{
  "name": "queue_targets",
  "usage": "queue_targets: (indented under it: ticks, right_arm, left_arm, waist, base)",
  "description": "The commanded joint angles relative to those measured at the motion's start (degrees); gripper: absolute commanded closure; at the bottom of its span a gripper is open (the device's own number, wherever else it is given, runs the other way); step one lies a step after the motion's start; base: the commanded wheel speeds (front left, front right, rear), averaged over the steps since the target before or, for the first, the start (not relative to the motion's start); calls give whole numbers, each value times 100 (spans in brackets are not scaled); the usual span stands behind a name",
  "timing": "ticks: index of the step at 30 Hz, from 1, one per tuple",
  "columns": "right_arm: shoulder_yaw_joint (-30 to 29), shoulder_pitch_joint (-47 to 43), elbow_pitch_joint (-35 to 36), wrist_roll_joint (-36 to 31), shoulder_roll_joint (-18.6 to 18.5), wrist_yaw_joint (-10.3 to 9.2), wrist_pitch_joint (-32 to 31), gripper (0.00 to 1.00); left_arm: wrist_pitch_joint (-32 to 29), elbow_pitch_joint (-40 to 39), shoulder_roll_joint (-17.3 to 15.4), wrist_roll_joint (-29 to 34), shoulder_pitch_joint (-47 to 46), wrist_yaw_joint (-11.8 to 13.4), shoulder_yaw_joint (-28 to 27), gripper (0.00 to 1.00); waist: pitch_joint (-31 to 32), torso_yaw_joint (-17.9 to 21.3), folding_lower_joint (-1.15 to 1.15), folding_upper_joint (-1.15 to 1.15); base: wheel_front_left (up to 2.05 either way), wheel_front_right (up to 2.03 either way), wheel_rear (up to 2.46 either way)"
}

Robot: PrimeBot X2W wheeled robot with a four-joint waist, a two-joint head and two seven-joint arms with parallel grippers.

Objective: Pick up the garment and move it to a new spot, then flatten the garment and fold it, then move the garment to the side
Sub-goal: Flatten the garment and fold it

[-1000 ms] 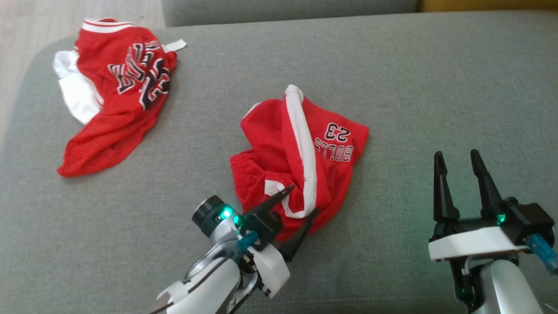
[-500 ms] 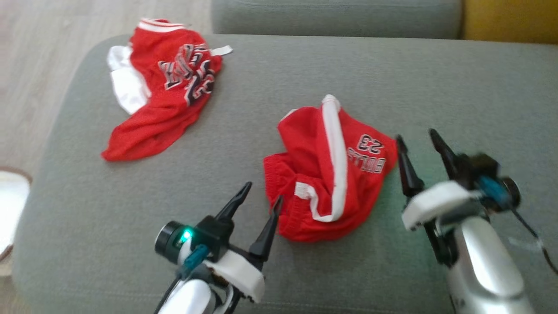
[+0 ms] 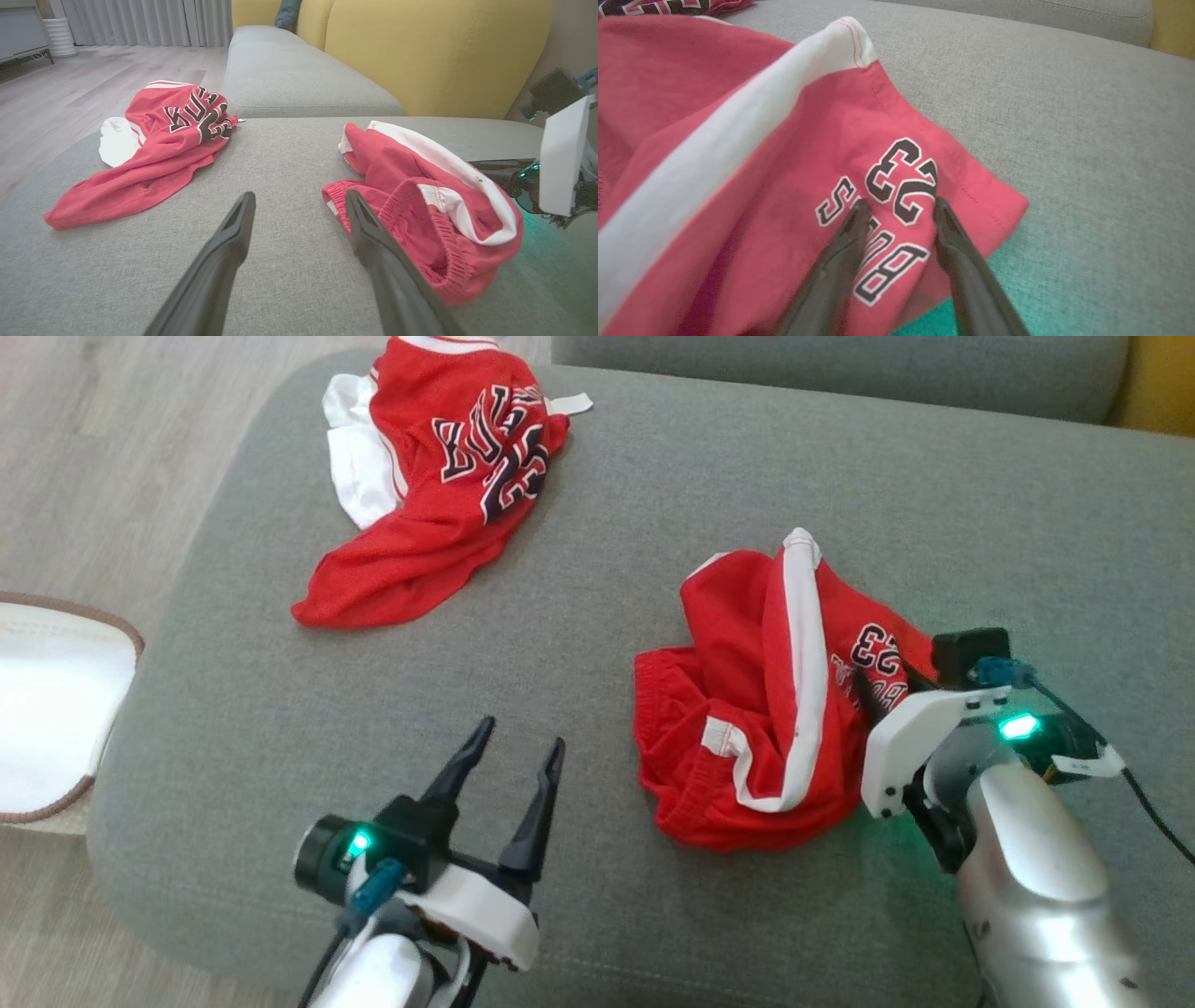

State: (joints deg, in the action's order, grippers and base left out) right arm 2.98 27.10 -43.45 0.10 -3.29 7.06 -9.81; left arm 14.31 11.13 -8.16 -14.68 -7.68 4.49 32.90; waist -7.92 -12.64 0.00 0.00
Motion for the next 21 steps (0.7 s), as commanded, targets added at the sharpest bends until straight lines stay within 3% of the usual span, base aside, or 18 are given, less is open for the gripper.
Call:
queue_targets:
  ticks: [1,5,13,21]
  right_arm:
    - [68,293,121,74,-9,43,146,100]
    - [-124,300,-16,112,0,43,579,100]
    - [-1061,-379,111,202,36,43,1764,100]
    - [-940,-1207,219,1025,40,43,2390,100]
  left_arm:
    - [69,-227,2,46,-139,-3,-255,0]
    - [69,-267,-6,87,-99,10,-476,0]
    - [69,-364,-22,164,40,-28,-827,0]
    - [69,-378,6,224,91,-115,-1008,0]
  waist:
    - [-33,24,0,0]
    - [-68,173,0,0]
    - [-43,577,0,0]
    - [-38,880,0,0]
  base:
    - [0,0,0]
    - [0,0,0]
    - [0,0,0]
    - [0,0,0]
